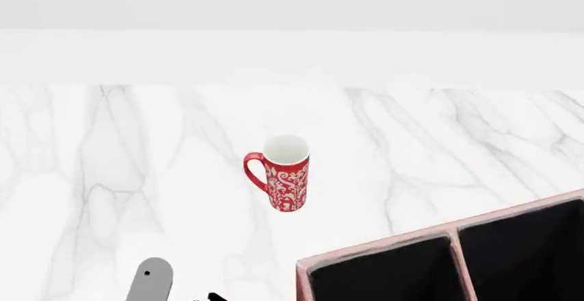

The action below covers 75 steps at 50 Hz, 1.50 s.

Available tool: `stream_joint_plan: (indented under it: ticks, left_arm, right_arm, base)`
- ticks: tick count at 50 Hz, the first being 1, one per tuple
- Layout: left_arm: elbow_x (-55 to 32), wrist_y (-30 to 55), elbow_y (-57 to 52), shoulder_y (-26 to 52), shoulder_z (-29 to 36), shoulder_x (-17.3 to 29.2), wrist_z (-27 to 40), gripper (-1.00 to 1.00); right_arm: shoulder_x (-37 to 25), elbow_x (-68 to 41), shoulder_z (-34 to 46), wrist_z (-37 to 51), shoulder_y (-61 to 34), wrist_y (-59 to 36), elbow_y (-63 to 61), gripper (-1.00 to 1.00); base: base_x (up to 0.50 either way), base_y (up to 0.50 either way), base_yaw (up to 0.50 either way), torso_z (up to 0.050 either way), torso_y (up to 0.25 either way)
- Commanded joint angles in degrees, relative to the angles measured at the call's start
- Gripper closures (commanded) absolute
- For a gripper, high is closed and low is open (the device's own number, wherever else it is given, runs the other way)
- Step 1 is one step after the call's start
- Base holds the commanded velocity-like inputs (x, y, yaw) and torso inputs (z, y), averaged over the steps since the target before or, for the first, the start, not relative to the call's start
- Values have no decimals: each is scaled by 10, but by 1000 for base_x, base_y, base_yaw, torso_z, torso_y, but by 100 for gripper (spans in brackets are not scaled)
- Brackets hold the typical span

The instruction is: Pick up the book and place it in the right compartment of the caddy.

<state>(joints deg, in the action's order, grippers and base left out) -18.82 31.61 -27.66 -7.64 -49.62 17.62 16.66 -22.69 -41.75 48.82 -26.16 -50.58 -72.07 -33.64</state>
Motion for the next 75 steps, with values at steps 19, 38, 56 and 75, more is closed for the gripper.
stream_joint_plan:
  ticks: [19,38,56,75]
  left_arm:
    - [16,-14,15,-3,-4,-13,-14,-100]
    - [21,-14,20,4,13,-11,-10,-100]
    - [16,-14,16,-2,6,-11,-11,-100]
    - [26,-17,23,10,36,-10,-5,-100]
  right_arm:
    - [47,86,61,-82,18,176,177,-100]
    - [63,92,114,-104,47,194,199,-100]
    - [61,95,101,-100,58,222,238,100]
    - [50,84,78,-75,68,225,214,100]
  base:
    - [0,0,0,0,0]
    - [0,0,0,0,0]
    - [0,0,0,0,0]
    - [0,0,0,0,0]
